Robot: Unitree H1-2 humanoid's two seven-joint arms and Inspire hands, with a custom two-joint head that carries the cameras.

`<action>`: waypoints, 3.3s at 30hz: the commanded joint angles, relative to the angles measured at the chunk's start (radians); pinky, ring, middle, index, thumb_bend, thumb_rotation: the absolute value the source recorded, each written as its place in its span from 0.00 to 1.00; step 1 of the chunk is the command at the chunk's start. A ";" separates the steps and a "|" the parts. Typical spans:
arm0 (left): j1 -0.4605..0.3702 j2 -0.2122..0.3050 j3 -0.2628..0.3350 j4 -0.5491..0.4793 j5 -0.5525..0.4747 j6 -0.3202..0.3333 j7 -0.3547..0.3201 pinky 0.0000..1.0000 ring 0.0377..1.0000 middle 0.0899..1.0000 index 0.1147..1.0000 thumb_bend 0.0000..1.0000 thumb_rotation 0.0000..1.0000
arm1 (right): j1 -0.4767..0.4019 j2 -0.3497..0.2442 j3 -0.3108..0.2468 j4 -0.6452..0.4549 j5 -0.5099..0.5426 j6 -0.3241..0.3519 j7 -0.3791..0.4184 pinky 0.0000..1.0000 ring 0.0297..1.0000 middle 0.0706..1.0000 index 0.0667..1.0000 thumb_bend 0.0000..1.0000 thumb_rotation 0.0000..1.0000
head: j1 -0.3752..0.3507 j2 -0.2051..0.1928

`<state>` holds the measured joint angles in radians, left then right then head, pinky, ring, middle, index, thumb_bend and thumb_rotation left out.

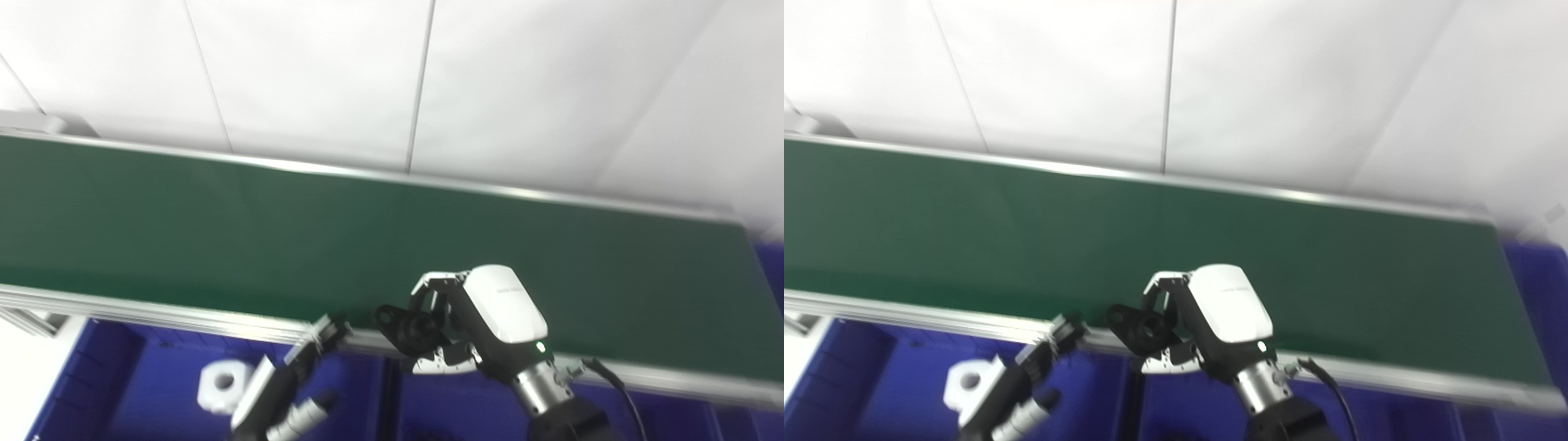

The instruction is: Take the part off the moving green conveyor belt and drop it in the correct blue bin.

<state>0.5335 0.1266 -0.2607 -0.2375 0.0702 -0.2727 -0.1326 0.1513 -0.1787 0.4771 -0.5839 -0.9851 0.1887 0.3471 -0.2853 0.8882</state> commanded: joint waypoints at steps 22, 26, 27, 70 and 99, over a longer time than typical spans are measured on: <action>-0.010 0.082 0.088 -0.138 -0.099 0.088 -0.066 0.93 0.89 0.87 0.93 0.68 0.85 | 0.216 0.086 -0.144 -0.085 -0.326 0.006 0.260 0.17 0.22 0.28 0.45 0.51 0.16 | -0.152 0.106; -0.011 0.082 0.088 -0.131 -0.108 0.076 -0.072 0.93 0.89 0.87 0.93 0.68 0.85 | 0.207 0.122 -0.184 -0.075 -0.514 0.007 0.409 0.17 0.23 0.30 0.45 0.51 0.16 | -0.153 0.104; -0.012 0.083 0.088 -0.129 -0.110 0.073 -0.075 0.94 0.90 0.87 0.93 0.67 0.85 | 0.207 0.132 -0.194 -0.073 -0.543 0.003 0.432 0.18 0.24 0.31 0.45 0.51 0.17 | -0.153 0.104; 0.036 0.040 0.044 -0.151 -0.016 0.138 -0.071 0.98 0.91 0.87 0.91 0.57 0.79 | 0.508 0.377 -0.206 0.135 0.501 -0.496 -0.222 0.56 0.64 0.70 0.74 0.77 1.00 | 0.047 0.040; 0.053 0.001 0.010 -0.092 0.017 0.094 -0.055 0.96 0.93 0.90 0.92 0.63 0.81 | 0.412 0.197 -0.126 0.429 0.393 -0.642 -0.586 0.91 0.96 0.97 0.97 0.78 1.00 | 0.079 0.003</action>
<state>0.5846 0.1300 -0.2478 -0.3176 0.0766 -0.1327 -0.1993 0.5621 0.0191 0.3391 -0.1393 -0.6084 -0.4127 -0.2327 -0.2086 0.8928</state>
